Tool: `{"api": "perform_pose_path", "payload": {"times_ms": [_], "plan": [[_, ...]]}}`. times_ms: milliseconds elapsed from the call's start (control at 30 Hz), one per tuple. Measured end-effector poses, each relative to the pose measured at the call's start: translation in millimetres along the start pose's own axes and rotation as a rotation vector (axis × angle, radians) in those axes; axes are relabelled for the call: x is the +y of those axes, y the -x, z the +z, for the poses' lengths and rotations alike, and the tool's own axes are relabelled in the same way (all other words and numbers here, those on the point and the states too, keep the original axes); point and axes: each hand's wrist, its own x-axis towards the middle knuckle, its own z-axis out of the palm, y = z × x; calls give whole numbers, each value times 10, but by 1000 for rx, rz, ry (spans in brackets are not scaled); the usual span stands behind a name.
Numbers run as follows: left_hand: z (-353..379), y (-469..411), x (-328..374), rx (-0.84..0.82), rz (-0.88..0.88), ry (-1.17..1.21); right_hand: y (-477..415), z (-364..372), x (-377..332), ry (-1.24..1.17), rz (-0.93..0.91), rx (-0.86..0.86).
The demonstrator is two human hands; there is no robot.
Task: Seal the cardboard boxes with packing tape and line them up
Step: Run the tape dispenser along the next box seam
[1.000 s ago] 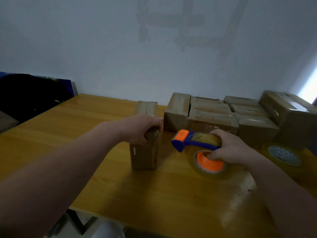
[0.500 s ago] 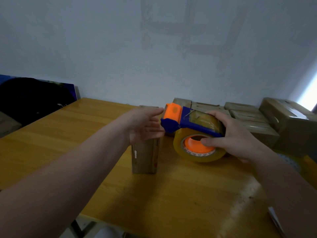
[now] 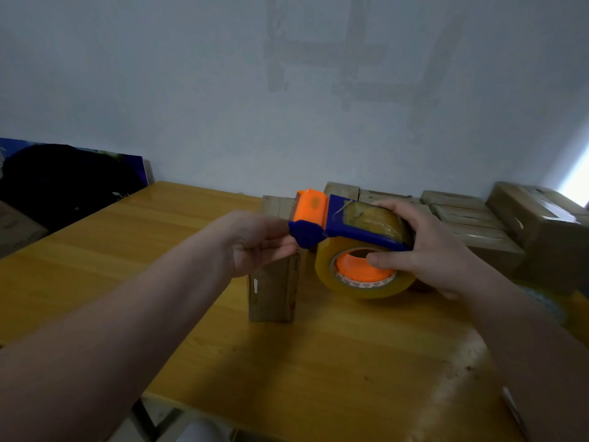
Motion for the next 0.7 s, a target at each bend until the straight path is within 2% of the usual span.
{"api": "perform_pose_path", "payload": {"times_ms": [233, 367, 533, 700], "plan": [[-156, 44, 80, 97, 186, -153, -132, -39, -138, 120, 2, -118], [-401, 77, 85, 180, 239, -113, -167, -240, -177, 238, 11, -182], [-619, 26, -134, 300, 224, -115, -186, -448, -87, 392, 57, -259], [-626, -114, -347, 379, 251, -83, -220, -384, 10, 401, 66, -278]]}}
